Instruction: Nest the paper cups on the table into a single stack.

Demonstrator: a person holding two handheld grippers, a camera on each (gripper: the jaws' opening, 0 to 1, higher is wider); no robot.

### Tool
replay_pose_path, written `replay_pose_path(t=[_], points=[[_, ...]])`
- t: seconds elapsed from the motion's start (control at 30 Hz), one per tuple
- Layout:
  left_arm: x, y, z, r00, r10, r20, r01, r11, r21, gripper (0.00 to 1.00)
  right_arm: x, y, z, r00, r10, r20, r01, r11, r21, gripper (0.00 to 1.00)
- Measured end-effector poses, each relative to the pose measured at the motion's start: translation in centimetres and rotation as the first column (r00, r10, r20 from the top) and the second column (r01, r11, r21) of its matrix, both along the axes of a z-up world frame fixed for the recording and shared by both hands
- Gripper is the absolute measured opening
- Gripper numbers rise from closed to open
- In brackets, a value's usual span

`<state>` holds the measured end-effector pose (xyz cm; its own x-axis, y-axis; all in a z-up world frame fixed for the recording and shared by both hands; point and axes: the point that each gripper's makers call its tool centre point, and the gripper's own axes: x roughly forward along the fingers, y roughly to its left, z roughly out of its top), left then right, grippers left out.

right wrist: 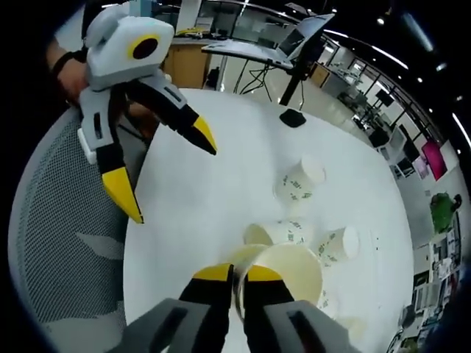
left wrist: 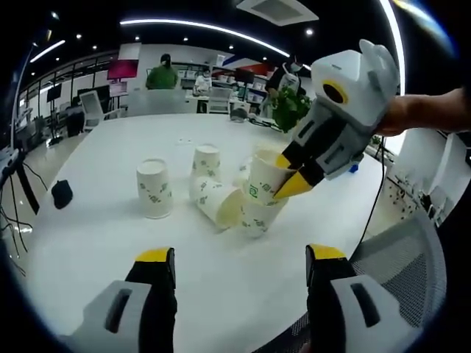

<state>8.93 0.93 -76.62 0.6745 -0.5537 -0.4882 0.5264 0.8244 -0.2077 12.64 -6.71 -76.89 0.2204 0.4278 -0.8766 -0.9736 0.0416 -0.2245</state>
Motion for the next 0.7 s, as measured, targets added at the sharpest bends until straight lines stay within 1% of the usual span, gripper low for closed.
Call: replay_pose_path(t=[0.17, 0.3, 0.5, 0.7], points=[[-0.04, -0.02, 0.19, 1.000, 0.000, 0.000, 0.000, 1.000, -0.001, 0.71, -0.09, 0.07, -0.14, 1.000, 0.003, -0.003, -0.003, 1.000, -0.002, 0.02], [-0.11, -0.03, 0.34, 1.000, 0.001, -0.001, -0.001, 1.000, -0.002, 0.71, 0.05, 0.13, -0.67, 1.000, 0.005, -0.004, -0.005, 1.000, -0.008, 0.02], [-0.13, -0.05, 0.38, 1.000, 0.002, -0.002, -0.002, 1.000, -0.003, 0.71, -0.12, 0.14, -0.40, 1.000, 0.008, -0.004, -0.008, 1.000, -0.008, 0.04], [-0.18, -0.07, 0.47, 1.000, 0.002, -0.001, -0.002, 1.000, -0.002, 0.71, -0.29, -0.09, 0.21, 1.000, 0.004, 0.001, -0.004, 1.000, 0.002, 0.09]])
